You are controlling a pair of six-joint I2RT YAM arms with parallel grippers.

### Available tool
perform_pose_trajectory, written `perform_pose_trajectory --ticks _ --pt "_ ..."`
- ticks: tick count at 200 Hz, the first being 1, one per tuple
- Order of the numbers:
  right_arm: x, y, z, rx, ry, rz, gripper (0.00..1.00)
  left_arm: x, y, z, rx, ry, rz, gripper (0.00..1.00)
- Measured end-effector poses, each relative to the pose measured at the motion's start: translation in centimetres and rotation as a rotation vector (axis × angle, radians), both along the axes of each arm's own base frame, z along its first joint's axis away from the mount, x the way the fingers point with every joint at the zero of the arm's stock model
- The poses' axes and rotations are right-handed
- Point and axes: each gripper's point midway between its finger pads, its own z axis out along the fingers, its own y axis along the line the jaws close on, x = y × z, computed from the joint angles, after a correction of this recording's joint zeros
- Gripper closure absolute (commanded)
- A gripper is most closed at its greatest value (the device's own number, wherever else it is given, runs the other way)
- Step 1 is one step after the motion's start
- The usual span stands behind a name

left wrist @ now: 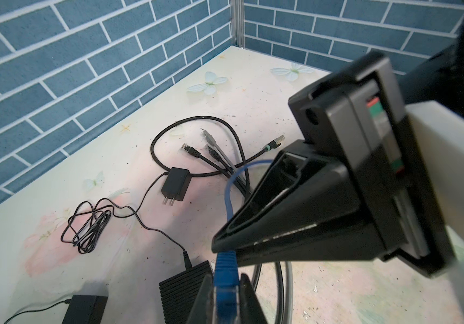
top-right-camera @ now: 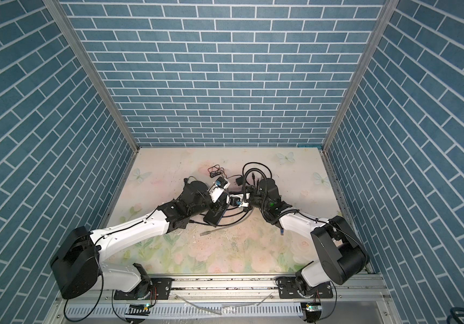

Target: Insert the plug into the switch port

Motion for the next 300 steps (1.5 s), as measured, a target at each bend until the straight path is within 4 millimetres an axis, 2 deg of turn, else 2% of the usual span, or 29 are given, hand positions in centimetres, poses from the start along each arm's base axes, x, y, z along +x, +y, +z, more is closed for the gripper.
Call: perform_pose_trajectory --ticks 44,89,106,130,151,189,195,196,199,203,249,279,293,300 --pt "-0.5 0.0 -0.3 -0.051 0.088 0.020 1.00 -0.7 0.6 -0.3 0.025 -0.035 -0.024 0.69" --pt "-0.9 -0.8 0.5 -0.125 0.222 0.040 1.00 -1.9 1.6 -0.2 0.084 -0.139 -0.095 0.63" --pt "-1.2 -1.5 0.3 -0.152 0.279 0.050 1.00 -2.1 1.7 -0.3 0.118 -0.179 -0.130 0.53" --pt "-1.6 -2.1 0.3 -0.199 0.353 0.077 1.00 -3.0 2.7 -1.4 0.205 -0.253 -0.182 0.43" --pt "-1.7 -2.3 0.3 -0.240 0.418 0.106 1.00 -3.6 3.7 -2.9 0.313 -0.311 -0.242 0.40" --pt "-2.3 -2.5 0.0 -0.299 0.518 0.162 1.00 -3.1 4.1 -2.8 0.451 -0.454 -0.303 0.32" --pt "-2.5 -2.5 0.0 -0.306 0.535 0.172 1.00 -3.0 4.1 -2.6 0.465 -0.484 -0.314 0.27" --pt "-2.6 -2.5 0.0 -0.308 0.540 0.175 1.00 -3.0 4.1 -2.6 0.467 -0.489 -0.316 0.23" --pt "-2.6 -2.5 0.0 -0.311 0.546 0.179 1.00 -2.9 4.0 -2.5 0.469 -0.500 -0.319 0.05" --pt "-2.7 -2.5 0.0 -0.314 0.552 0.186 1.00 -2.9 3.9 -2.3 0.478 -0.524 -0.330 0.01" --pt "-3.9 -2.6 0.2 -0.348 0.644 0.248 1.00 -4.5 2.4 -0.6 0.473 -0.664 -0.493 0.01" --pt "-4.7 -2.7 0.4 -0.360 0.692 0.283 1.00 -5.0 1.6 0.7 0.473 -0.724 -0.568 0.15" --pt "-4.9 -2.7 0.5 -0.364 0.710 0.297 1.00 -5.1 1.2 1.7 0.472 -0.757 -0.590 0.33" --pt "-5.0 -2.7 0.5 -0.366 0.721 0.301 1.00 -5.1 1.0 2.2 0.475 -0.776 -0.599 0.38"
